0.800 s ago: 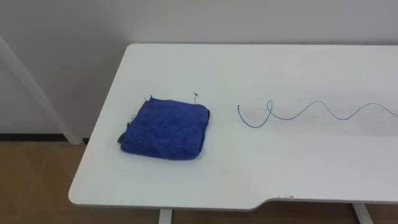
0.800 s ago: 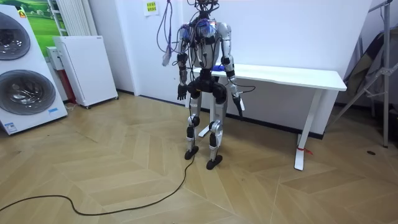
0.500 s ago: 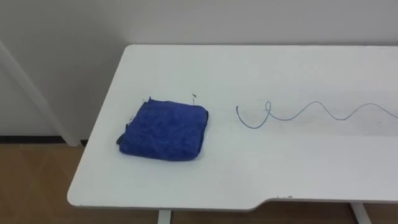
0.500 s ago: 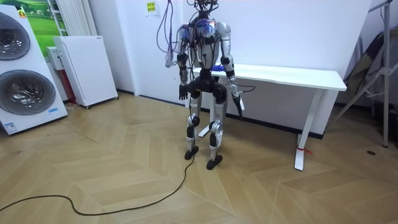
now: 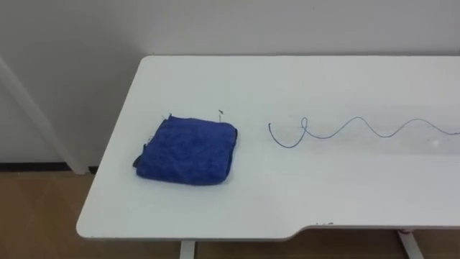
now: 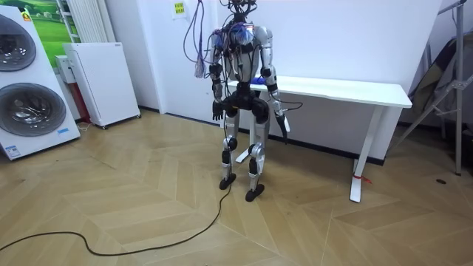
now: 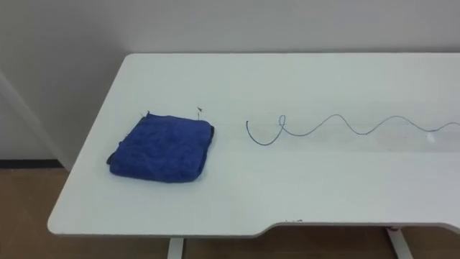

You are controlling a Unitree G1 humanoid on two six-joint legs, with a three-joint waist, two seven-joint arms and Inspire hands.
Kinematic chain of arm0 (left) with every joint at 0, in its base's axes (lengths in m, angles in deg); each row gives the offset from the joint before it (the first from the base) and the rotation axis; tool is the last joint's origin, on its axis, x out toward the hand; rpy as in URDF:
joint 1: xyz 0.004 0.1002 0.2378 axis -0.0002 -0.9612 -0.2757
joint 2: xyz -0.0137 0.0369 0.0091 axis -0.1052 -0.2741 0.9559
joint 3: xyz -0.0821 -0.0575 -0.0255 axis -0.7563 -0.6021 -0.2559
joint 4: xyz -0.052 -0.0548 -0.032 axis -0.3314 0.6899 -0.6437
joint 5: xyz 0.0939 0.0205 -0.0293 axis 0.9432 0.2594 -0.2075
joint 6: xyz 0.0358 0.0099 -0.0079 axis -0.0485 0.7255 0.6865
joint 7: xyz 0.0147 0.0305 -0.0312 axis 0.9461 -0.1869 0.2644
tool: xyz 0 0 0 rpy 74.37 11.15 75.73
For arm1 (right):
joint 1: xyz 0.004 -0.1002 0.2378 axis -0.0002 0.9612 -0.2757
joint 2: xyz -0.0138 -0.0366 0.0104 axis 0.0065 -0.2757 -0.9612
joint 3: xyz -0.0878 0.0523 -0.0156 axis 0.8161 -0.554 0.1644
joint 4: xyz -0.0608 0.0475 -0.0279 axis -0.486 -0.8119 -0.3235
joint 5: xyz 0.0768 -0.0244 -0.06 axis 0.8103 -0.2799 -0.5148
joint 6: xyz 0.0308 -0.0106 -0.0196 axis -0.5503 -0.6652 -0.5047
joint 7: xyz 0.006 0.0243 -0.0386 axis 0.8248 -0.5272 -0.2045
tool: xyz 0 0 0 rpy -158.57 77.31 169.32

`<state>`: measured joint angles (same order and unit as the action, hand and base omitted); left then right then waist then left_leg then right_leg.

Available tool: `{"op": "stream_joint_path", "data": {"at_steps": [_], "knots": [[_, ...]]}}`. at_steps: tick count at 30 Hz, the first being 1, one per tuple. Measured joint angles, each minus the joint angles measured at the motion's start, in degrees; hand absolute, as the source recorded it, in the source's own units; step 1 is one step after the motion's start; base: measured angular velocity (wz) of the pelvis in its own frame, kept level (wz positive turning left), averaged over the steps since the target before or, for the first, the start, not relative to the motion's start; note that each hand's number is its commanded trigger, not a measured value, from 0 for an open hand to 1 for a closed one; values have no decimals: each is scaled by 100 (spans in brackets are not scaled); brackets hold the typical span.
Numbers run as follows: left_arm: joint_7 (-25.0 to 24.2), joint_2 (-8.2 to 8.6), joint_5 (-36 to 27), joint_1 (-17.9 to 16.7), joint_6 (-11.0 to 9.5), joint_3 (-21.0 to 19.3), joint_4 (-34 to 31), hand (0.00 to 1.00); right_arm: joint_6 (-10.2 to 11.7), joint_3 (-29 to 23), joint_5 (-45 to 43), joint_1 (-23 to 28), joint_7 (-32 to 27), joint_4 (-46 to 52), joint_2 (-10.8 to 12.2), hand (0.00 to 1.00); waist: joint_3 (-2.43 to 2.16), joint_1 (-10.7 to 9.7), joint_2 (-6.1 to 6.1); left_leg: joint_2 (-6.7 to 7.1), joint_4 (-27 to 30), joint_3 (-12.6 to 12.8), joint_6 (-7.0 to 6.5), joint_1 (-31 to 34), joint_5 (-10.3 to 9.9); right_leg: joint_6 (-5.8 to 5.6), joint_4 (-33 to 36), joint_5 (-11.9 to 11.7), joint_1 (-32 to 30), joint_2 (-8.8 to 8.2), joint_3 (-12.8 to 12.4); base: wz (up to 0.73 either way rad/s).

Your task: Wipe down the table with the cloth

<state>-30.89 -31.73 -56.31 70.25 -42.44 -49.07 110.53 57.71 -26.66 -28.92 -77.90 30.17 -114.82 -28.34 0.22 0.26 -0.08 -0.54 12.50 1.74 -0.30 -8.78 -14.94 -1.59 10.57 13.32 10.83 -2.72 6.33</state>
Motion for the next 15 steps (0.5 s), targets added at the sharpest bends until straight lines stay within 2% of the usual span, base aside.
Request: {"op": "stream_joint_path", "data": {"at_steps": [3, 5, 8, 10, 11, 13, 15], "knots": [[-2, 0, -48, 12, 38, -50, 114, 0, -25, -88, 627, -40, -158, -193, 19, 0, 2, -26, -19, -3, -56, -20, 0, -47, 0, 0, 0, 0, 30, 7, 17, -1], [-10, 1, -53, 9, 83, -149, 155, 0, -35, -344, 998, -36, -245, -263, 35, 0, 4, -49, -15, -2, -79, -15, 0, -41, 0, 0, -3, 0, 20, 8, 11, 0], [-40, -6, -57, -23, 195, -397, 144, 0, -57, -876, 2130, -38, -431, -434, 20, 0, 3, -172, 4, 5, -74, -9, 0, -38, 0, 4, -17, 8, 21, -2, 2, 0], [-66, -8, -22, -37, 201, -740, 95, 0, -50, -1687, 3250, 2, -528, -462, 1, 0, -1, -339, 24, 11, -67, -22, -2, -17, 1, 5, -81, 8, 29, -4, 6, 0], [-68, -18, -29, -37, 200, -834, 77, 0, -43, -1886, 3543, 16, -553, -475, -18, 0, -2, -387, 31, 12, -67, -19, -2, -13, 2, 5, -81, 8, 24, -4, 1, 0], [-69, -79, -53, -65, 197, -1226, -126, 0, -56, -2754, 4399, -23, -699, -513, -176, 0, -8, -536, 76, 14, -66, 10, -3, -13, 2, 5, -79, 8, 11, -4, -13, -6], [-67, -169, -59, -39, 166, -1476, -222, 0, -46, -3241, 4780, -66, -859, -508, -378, 0, -9, -601, 77, 12, -73, 70, -3, -37, 2, 5, -71, 8, 9, -2, -56, -16]]}}
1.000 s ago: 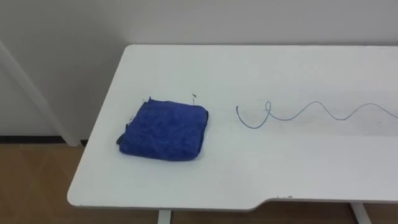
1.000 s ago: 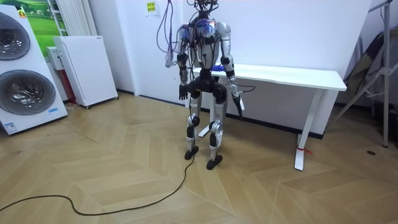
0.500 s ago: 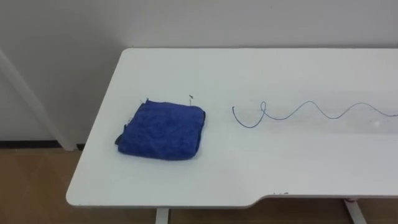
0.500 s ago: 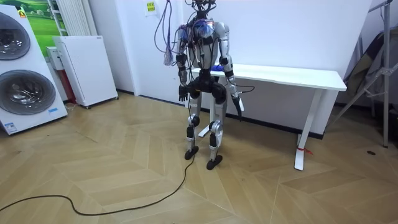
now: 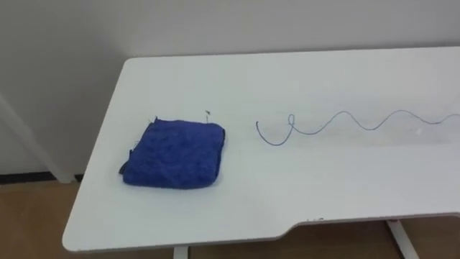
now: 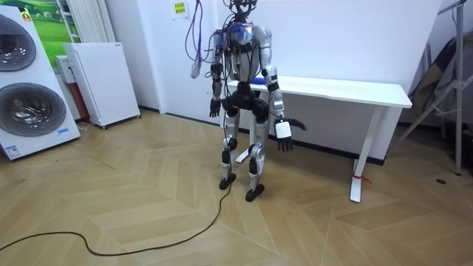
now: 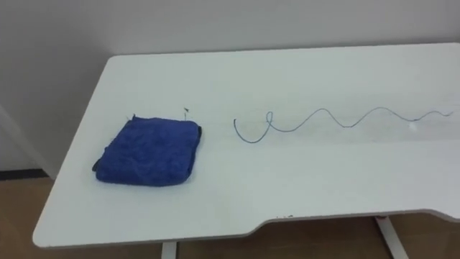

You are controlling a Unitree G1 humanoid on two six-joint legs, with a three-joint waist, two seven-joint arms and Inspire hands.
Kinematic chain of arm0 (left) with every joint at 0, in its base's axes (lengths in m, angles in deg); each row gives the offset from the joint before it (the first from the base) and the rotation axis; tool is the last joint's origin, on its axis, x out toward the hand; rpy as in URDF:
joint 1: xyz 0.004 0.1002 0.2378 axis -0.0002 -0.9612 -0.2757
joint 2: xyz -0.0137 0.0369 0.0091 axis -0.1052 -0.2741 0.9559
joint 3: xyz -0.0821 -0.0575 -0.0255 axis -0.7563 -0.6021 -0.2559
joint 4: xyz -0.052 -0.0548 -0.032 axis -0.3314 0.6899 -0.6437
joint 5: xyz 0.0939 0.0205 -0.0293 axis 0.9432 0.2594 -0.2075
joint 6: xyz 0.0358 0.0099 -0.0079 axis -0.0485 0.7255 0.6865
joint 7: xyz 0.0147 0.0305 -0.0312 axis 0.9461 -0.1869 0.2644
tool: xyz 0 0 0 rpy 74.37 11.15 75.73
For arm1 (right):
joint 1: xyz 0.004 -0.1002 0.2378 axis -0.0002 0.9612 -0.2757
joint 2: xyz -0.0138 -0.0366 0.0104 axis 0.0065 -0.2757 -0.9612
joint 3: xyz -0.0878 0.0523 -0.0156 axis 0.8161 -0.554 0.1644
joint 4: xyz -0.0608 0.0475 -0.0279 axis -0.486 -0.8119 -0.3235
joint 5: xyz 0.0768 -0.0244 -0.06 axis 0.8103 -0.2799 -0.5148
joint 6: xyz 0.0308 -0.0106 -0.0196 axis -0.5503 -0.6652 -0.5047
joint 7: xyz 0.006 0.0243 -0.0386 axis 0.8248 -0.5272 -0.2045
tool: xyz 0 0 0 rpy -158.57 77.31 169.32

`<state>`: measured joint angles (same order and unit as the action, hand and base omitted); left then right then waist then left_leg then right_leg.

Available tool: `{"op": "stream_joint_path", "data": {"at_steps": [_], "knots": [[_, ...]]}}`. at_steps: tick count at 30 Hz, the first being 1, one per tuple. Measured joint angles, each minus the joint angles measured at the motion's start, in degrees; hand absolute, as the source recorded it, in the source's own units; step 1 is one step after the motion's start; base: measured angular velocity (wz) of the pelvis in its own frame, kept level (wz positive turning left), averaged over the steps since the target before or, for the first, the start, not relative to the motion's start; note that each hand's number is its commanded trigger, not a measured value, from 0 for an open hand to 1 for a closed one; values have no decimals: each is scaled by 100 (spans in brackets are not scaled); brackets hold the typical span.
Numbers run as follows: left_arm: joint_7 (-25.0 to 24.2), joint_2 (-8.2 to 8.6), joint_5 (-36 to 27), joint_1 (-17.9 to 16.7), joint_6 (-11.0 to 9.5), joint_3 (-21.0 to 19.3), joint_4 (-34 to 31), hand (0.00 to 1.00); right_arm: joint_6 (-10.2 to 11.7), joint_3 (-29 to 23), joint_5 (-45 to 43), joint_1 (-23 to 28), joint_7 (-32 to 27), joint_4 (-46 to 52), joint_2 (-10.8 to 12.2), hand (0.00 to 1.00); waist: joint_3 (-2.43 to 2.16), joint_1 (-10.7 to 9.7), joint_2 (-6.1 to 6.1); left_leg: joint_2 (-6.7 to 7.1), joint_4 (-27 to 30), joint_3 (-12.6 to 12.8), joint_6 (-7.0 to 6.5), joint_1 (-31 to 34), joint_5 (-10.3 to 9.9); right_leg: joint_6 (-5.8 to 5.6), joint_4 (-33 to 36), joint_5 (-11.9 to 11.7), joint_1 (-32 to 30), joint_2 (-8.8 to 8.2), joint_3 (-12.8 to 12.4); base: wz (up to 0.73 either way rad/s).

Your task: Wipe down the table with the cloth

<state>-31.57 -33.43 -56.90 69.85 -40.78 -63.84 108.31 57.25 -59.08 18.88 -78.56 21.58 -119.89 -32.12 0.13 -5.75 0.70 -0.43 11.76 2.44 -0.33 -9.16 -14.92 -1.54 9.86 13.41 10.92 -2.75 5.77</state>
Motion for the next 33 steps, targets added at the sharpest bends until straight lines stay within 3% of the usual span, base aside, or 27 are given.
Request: {"op": "stream_joint_path", "data": {"at_steps": [2, 4, 9, 14, 18, 21, 25, 29, 33], "knots": [[7, -164, -5, 68, 0, -193, -112, 0, -3, -424, 134, -130, -349, 137, -291, 0, 2, -40, 36, -4, -18, 58, 0, -36, 0, 0, 21, 0, -1, -1, -48, -18], [-6, -257, 14, 157, 8, -197, -197, 0, 47, -408, 48, -260, -679, 442, -451, 0, 8, -31, 70, -4, 6, 69, 0, -1, 0, -1, 89, 1, -52, -2, -63, -9], [-61, -347, 4, 256, -51, 9, -228, 0, 146, -326, -992, -883, -1284, 1598, -522, 0, 22, 9, 202, -9, 51, 65, -9, 86, 4, -1, 175, -2, -202, 10, -107, -6], [-95, -355, -80, 194, -97, 273, -237, 0, 252, 350, -2441, -1120, -1939, 3387, -626, 0, 3, 241, 236, -23, 58, 63, -13, 241, 4, 1, 230, -5, -407, 23, -99, 1], [-108, -352, -39, 155, -94, 464, -314, 0, 262, 908, -3586, -1121, -1973, 4834, -664, 0, -14, 355, 226, -18, 98, 4, -13, 274, 5, 1, 219, -5, -385, 19, -49, 6], [-114, -376, -8, 118, -103, 584, -484, 0, 429, 1233, -4390, -1133, -1929, 5756, -678, 0, 6, 477, 297, -12, 80, -107, -12, 263, 6, 2, 181, -7, -322, 17, 41, 16], [-106, -380, 12, 107, -196, 827, -520, 0, 541, 1884, -5238, -1180, -1743, 6330, -694, 0, -20, 658, 362, -9, 89, -170, -12, 246, 6, 1, 169, -10, -274, 11, 116, 14], [-136, -387, 63, 151, -215, 945, -544, 0, 630, 2373, -6076, -1299, -1523, 6888, -696, 0, 13, 787, 312, 6, 33, -297, -13, 263, 6, -1, 166, -11, -253, -7, 358, 12], [-341, -456, 58, 321, -246, 1106, -545, 0, 733, 2812, -6513, -1455, -1215, 6950, -706, 0, 23, 921, 296, 9, -15, -418, -17, 252, 11, -1, 168, -11, -238, -4, 415, 14]]}}
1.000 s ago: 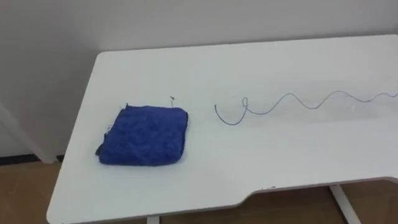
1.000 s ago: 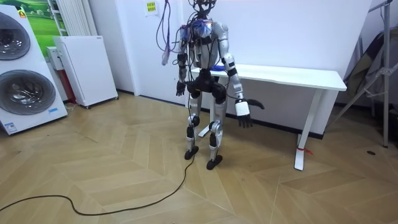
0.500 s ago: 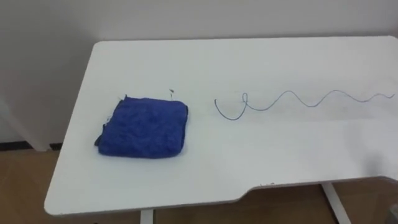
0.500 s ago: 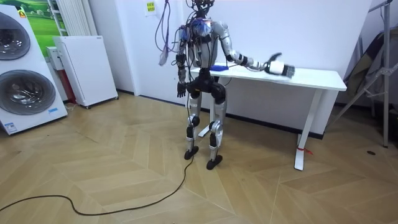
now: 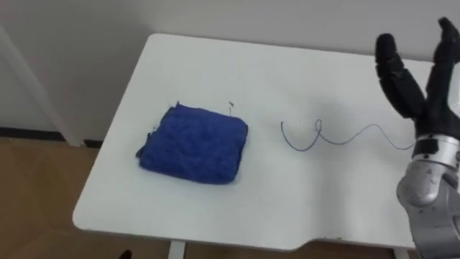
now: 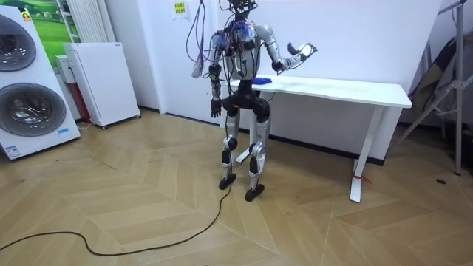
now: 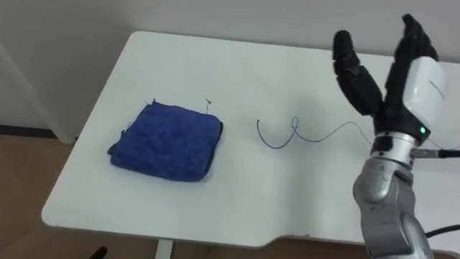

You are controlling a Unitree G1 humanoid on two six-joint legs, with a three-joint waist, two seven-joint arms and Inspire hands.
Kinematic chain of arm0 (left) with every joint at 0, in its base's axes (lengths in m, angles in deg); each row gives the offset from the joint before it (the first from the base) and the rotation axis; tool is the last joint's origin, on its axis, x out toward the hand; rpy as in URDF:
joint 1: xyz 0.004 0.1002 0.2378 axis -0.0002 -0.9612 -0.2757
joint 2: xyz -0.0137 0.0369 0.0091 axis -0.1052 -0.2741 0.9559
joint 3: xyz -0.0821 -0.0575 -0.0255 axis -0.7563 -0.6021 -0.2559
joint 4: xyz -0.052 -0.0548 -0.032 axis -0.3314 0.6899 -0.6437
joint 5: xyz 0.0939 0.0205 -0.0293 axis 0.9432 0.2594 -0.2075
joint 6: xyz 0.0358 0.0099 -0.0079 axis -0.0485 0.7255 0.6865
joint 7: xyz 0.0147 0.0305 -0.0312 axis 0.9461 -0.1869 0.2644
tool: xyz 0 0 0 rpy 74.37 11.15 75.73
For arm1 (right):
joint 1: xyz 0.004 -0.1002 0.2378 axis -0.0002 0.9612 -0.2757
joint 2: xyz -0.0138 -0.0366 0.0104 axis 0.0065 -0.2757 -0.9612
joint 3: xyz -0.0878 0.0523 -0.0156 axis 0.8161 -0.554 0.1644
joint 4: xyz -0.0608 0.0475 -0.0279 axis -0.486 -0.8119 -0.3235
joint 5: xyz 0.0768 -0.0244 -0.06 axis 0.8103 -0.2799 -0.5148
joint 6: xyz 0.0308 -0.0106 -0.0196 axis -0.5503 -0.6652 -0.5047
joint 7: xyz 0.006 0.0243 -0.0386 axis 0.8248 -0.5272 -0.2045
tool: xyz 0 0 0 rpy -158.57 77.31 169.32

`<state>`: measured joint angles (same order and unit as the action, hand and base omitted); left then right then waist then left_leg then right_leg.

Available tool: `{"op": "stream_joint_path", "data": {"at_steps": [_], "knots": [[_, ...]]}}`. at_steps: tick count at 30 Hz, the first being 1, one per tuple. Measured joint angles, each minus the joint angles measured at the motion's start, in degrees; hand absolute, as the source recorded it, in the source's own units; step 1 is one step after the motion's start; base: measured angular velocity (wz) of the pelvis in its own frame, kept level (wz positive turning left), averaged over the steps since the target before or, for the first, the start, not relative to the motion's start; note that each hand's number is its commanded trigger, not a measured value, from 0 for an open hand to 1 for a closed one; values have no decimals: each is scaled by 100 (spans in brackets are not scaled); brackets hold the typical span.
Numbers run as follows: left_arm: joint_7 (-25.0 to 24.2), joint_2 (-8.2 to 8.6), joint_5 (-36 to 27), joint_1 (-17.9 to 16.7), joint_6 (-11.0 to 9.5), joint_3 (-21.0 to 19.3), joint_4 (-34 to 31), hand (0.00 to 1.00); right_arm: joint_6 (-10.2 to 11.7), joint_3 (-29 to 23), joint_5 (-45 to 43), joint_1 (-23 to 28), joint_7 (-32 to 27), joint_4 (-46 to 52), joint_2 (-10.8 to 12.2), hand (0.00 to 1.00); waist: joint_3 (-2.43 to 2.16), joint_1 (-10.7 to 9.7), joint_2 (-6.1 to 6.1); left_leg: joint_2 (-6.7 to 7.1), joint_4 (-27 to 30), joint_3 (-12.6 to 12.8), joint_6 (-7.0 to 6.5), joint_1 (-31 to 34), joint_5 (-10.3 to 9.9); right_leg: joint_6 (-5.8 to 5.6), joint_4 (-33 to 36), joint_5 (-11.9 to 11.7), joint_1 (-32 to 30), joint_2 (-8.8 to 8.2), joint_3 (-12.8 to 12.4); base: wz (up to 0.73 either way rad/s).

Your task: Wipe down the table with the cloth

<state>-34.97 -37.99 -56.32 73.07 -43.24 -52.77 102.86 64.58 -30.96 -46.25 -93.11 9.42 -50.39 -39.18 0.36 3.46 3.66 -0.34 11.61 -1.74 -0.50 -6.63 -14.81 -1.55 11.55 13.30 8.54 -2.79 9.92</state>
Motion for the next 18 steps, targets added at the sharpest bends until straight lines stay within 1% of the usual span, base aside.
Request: {"op": "stream_joint_path", "data": {"at_steps": [1, 4, 6, 7, 8, 9, 10, 11, 12, 13, 14, 15, 16, 17, 18], "knots": [[-16, -49, 0, 29, -29, 141, -33, 0, 0, 169, -101, -15, 74, 1, -8, 0, -2, 79, 2, -1, -8, -20, 0, -3, 0, 0, 5, 0, -1, 2, 8, 5], [-103, -104, 4, 103, -46, 286, -153, 0, -5, 574, -401, -25, 258, 162, -66, 0, -6, 212, 10, -3, -46, -120, -2, -1, 3, 0, 32, 0, -55, 4, 50, 7], [-110, -104, 11, 183, -46, 302, -170, 0, 0, 707, -697, -29, 408, 339, -91, 0, -1, 326, -5, -31, -69, -461, -9, -24, 26, -3, 330, 11, -215, 17, 126, -5], [-107, -123, 11, 195, -58, 324, -203, 0, 19, 797, -998, -75, 513, 459, -98, 0, 23, 362, -69, -153, -93, -1025, -16, -68, 53, 39, 713, 128, -523, 109, 56, -47], [-103, -199, 4, 208, -82, 302, -194, 0, 101, 1023, -1172, -251, 592, 565, -99, 0, 41, 422, -93, -300, -88, -1457, -9, -44, 49, 202, 318, 84, -894, 418, -363, -66], [-102, -256, 5, 214, -82, 267, -164, 0, 149, 1187, -1268, -370, 619, 631, -99, 0, 32, 415, -63, -355, -62, -1493, 27, 16, 28, 337, -123, -145, -1076, 532, -438, -56], [-114, -292, 4, 302, -96, 287, 25, 0, 260, 1427, -1435, -470, 615, 687, -148, 0, 55, 273, -64, -472, 13, -1371, 323, 90, -95, 477, -261, -946, -1119, 571, -191, 4], [-129, -284, 4, 356, -105, 359, 157, 0, 271, 1541, -1549, -432, 585, 684, -181, 0, 38, 139, -76, -521, 11, -1137, 433, 96, -126, 483, -260, -946, -1038, 576, -123, 59], [-172, -250, 5, 506, -141, 537, 227, 0, 207, 1627, -1699, -363, 622, 653, -209, 0, 40, 58, -84, -577, -62, -645, 473, 92, -69, 485, -256, -942, -935, 573, -85, 77], [-229, -224, 8, 602, -229, 639, 196, 0, 136, 1685, -1948, -363, 746, 651, -207, 0, 40, 61, -81, -588, -171, -268, 369, 94, 40, 467, -267, -931, -899, 566, -206, 63], [-235, -222, 8, 653, -248, 710, 186, 0, 119, 1734, -2048, -386, 782, 650, -207, 0, 38, 70, -78, -580, -201, -186, 307, 81, 88, 442, -275, -917, -898, 565, -230, 43], [-247, -224, 5, 755, -251, 813, 159, 0, 124, 1824, -2183, -427, 869, 652, -199, 0, 35, 145, -70, -573, -271, -162, 284, 50, 113, 402, -283, -888, -904, 570, -204, 19], [-254, -222, 5, 834, -245, 836, 153, 0, 123, 1949, -2263, -444, 999, 651, -193, 0, 25, 246, -50, -566, -277, -178, 282, 33, 115, 386, -289, -876, -900, 586, -178, 8], [-254, -223, 5, 830, -243, 836, 153, 0, 121, 2006, -2294, -443, 1062, 650, -194, 0, 25, 304, -50, -566, -276, -193, 282, 18, 115, 386, -292, -876, -883, 589, -167, 4], [-258, -225, 4, 792, -224, 843, 161, 0, 116, 2136, -2395, -433, 1186, 650, -199, 0, 26, 331, -60, -566, -277, -226, 282, 5, 114, 387, -293, -874, -820, 574, -105, 21]]}}
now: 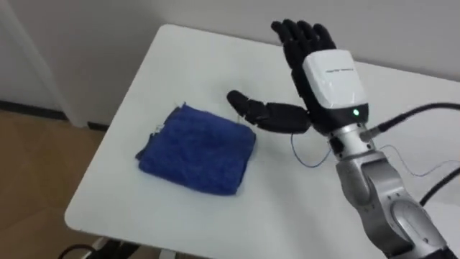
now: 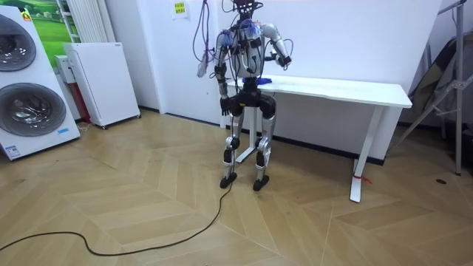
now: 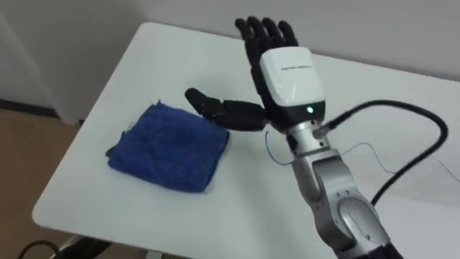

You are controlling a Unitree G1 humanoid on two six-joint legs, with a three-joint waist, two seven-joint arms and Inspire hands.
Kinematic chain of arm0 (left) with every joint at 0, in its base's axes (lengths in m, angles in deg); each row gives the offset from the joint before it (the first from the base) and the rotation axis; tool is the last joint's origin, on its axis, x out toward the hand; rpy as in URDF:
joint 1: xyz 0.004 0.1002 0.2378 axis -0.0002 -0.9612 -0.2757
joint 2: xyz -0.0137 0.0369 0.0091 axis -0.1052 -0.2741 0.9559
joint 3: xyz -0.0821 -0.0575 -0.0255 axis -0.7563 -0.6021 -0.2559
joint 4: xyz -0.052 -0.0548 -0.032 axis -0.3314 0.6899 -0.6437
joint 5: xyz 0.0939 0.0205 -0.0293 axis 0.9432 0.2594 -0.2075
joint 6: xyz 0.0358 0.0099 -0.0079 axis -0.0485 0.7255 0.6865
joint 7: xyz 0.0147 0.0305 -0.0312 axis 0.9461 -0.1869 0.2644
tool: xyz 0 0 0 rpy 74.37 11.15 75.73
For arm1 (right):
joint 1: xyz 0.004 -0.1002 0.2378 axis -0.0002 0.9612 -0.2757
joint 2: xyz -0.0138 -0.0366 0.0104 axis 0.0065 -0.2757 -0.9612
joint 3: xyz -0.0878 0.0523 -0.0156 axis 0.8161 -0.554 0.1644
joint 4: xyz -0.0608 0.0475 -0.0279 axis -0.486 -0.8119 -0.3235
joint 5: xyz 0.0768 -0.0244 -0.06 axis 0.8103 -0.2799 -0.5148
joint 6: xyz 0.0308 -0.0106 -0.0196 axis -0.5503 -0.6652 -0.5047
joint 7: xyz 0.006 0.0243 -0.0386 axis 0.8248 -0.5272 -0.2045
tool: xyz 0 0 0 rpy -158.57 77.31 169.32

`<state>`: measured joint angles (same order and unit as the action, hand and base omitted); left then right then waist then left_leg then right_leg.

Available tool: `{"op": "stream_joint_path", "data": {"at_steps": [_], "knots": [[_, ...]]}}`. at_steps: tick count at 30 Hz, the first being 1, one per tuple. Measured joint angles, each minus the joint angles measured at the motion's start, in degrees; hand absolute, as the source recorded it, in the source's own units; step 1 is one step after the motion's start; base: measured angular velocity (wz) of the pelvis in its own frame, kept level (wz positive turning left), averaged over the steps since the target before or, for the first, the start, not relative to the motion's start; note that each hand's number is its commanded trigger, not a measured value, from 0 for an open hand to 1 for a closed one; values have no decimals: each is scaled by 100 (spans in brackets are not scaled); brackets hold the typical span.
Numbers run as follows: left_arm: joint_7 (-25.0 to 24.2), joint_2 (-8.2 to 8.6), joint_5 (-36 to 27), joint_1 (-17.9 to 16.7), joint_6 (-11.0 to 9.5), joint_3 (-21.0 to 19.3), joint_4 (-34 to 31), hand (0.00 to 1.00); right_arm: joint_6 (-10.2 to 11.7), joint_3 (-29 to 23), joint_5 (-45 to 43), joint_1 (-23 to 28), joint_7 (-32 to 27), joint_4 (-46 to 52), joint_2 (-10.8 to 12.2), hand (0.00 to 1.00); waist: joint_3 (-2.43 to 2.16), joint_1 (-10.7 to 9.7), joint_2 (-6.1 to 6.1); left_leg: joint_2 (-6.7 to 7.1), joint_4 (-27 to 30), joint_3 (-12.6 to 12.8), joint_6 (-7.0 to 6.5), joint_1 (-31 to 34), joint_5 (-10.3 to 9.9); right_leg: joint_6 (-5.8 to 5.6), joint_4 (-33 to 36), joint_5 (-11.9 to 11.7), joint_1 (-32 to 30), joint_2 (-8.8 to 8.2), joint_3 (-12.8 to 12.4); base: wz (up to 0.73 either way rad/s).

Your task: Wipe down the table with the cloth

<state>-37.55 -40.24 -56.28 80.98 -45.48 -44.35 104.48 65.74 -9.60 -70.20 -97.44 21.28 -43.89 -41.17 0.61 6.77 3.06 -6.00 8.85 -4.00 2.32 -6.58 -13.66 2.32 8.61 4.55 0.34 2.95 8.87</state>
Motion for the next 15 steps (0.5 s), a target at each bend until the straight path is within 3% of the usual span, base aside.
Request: {"op": "stream_joint_path", "data": {"at_steps": [5, 12, 15], "knots": [[-124, -16, 7, -8, 39, 115, -5, 0, -39, 382, -106, 65, 289, 7, -34, 0, -7, 148, 7, 55, 17, -2, -1, -4, 0, -69, 4, 54, 83, -28, -40, 19], [-128, -52, -64, 91, 25, 227, 115, 0, 51, 622, -103, 207, 524, 6, -54, 0, 0, 145, -7, 165, 63, 68, -43, 10, 21, -116, 10, 98, 131, -144, 2, 3], [-148, -40, -58, 127, -91, 248, 168, 0, 66, 710, -106, 344, 620, 5, -57, 0, 4, 137, -18, 197, 50, 85, -92, 3, 13, -100, 68, 176, 131, -177, -11, 8]]}}
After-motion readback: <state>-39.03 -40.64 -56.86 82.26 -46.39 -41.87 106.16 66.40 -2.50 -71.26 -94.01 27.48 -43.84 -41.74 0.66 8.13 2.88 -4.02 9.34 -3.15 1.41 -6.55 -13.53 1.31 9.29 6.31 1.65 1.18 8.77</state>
